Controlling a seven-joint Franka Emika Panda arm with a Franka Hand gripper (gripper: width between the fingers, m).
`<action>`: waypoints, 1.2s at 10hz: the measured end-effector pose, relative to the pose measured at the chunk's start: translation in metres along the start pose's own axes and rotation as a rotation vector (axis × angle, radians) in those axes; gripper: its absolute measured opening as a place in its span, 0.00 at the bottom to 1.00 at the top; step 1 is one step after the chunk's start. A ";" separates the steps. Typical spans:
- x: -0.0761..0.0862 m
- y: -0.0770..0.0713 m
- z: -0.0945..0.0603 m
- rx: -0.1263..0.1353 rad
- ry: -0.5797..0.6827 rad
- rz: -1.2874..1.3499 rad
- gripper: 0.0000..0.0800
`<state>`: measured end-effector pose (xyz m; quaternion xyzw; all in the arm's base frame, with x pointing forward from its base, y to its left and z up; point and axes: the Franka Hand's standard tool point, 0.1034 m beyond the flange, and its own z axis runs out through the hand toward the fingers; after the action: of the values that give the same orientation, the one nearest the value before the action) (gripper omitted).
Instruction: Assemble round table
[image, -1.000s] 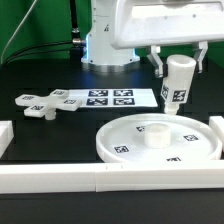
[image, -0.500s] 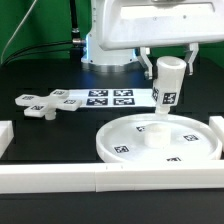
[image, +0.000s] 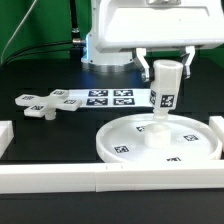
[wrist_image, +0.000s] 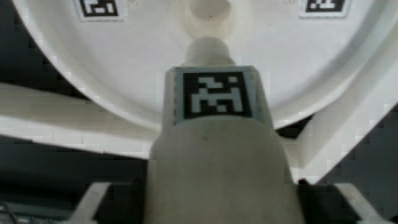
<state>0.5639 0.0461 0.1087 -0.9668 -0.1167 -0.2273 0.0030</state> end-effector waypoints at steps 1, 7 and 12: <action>0.000 0.000 0.001 -0.001 0.004 -0.002 0.51; -0.011 0.001 0.012 0.001 -0.010 -0.007 0.51; -0.015 0.002 0.022 -0.009 0.026 -0.002 0.51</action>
Offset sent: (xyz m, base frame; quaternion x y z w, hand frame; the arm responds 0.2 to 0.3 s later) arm -0.0016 -0.0027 -0.0059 -0.0010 0.0149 -0.0038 0.9999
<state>0.5605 0.0419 0.0827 -0.9637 -0.1167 -0.2403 -0.0004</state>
